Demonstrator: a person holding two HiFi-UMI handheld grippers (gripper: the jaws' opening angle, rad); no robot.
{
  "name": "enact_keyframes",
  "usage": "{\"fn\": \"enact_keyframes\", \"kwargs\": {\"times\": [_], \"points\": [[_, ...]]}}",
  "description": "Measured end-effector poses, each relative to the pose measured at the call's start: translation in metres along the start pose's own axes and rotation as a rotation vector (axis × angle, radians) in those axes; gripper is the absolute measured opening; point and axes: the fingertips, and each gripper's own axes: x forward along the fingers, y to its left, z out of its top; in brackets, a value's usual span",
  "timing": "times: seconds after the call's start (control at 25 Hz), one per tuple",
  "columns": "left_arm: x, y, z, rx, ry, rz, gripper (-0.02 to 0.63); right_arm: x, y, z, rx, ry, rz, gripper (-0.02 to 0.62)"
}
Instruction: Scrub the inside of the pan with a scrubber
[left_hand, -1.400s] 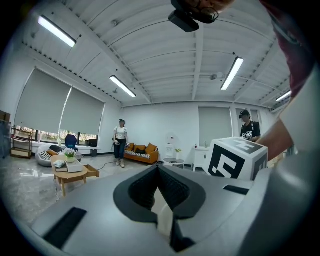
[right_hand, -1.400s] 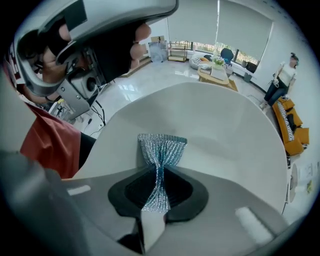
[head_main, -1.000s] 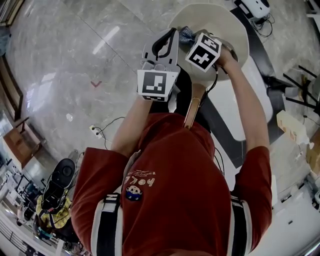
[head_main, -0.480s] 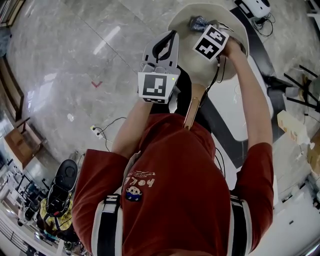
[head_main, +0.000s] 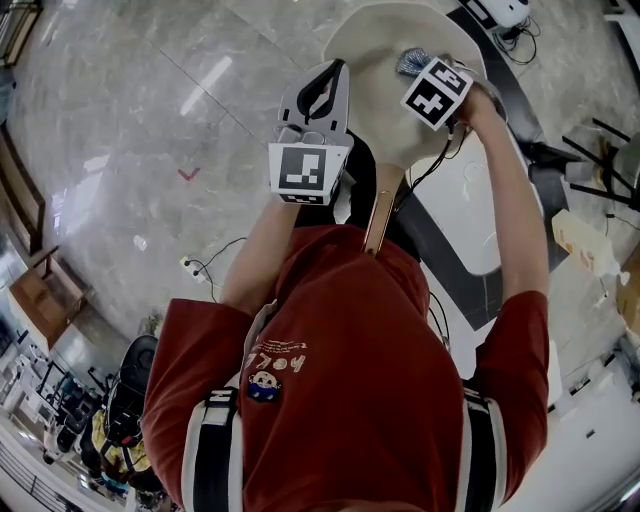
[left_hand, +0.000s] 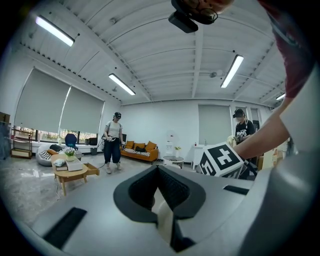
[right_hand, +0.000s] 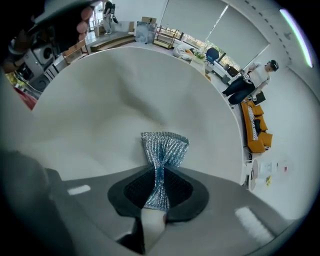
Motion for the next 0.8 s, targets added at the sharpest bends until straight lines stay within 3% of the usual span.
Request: {"fn": "enact_keyframes", "kwargs": {"times": [0.56, 0.8], "points": [[0.002, -0.003, 0.0, -0.005, -0.004, -0.007, 0.006, -0.024, 0.079, 0.0, -0.003, -0.016, 0.216, 0.071], [0.003, -0.002, 0.002, 0.001, -0.005, -0.008, 0.005, -0.023, 0.085, 0.023, -0.001, -0.065, 0.234, 0.075]]}}
